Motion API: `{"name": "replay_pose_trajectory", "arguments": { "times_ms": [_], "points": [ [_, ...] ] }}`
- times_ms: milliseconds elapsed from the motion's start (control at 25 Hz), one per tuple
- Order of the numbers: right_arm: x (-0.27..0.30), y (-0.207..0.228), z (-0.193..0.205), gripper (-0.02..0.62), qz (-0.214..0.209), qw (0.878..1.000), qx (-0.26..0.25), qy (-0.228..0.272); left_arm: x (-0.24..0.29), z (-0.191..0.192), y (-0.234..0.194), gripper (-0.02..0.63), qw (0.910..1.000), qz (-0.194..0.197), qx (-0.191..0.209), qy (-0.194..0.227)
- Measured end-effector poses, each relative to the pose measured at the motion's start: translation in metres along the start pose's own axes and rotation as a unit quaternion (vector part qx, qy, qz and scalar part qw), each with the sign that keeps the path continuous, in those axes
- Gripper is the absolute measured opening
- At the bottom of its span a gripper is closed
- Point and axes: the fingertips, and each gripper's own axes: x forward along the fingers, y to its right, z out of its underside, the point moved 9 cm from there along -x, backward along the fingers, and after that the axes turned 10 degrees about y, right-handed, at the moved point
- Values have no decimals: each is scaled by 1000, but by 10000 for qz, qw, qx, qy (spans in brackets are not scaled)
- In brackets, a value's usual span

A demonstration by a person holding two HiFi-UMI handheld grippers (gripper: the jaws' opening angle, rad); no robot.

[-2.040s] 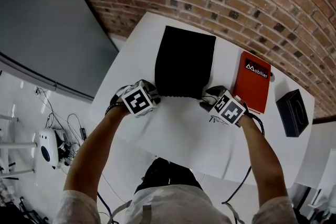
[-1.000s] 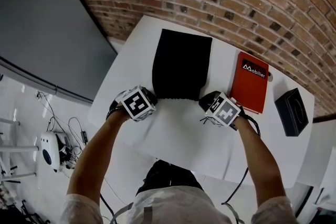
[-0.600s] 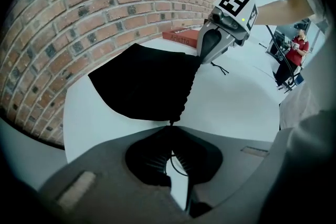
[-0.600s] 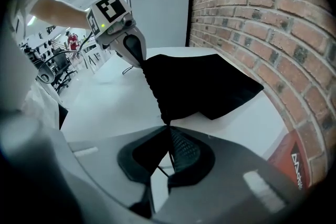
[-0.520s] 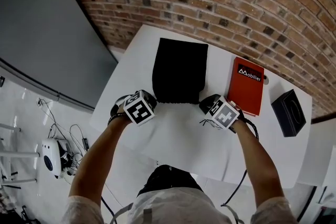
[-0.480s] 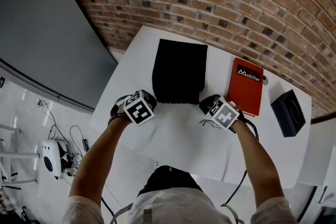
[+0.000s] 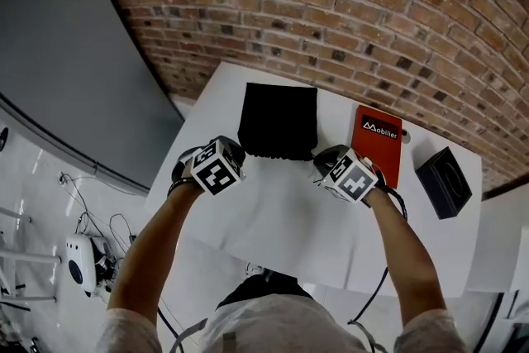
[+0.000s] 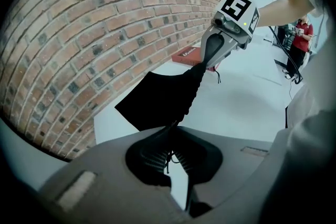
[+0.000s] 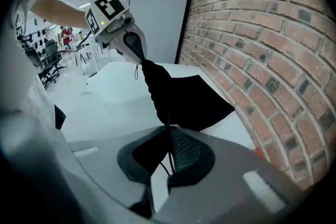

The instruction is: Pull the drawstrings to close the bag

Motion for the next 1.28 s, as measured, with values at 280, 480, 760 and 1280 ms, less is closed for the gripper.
{"name": "replay_pose_trajectory", "arguments": {
  "times_ms": [280,480,760,1280],
  "points": [
    [-22,12,-23,6,375,9989,-159,231,-24,-25,-13,6,9986,-374,198,316],
    [-40,19,-41,6,642,9964,-170,518,-40,-42,-21,6,9959,-686,271,518],
    [-67,26,-61,6,1016,9913,-247,800,-65,-67,-29,6,9871,-1274,374,898],
    [-109,43,-89,5,1765,9748,-386,1312,-99,-107,-37,8,9695,-1951,351,1440]
  ]
}}
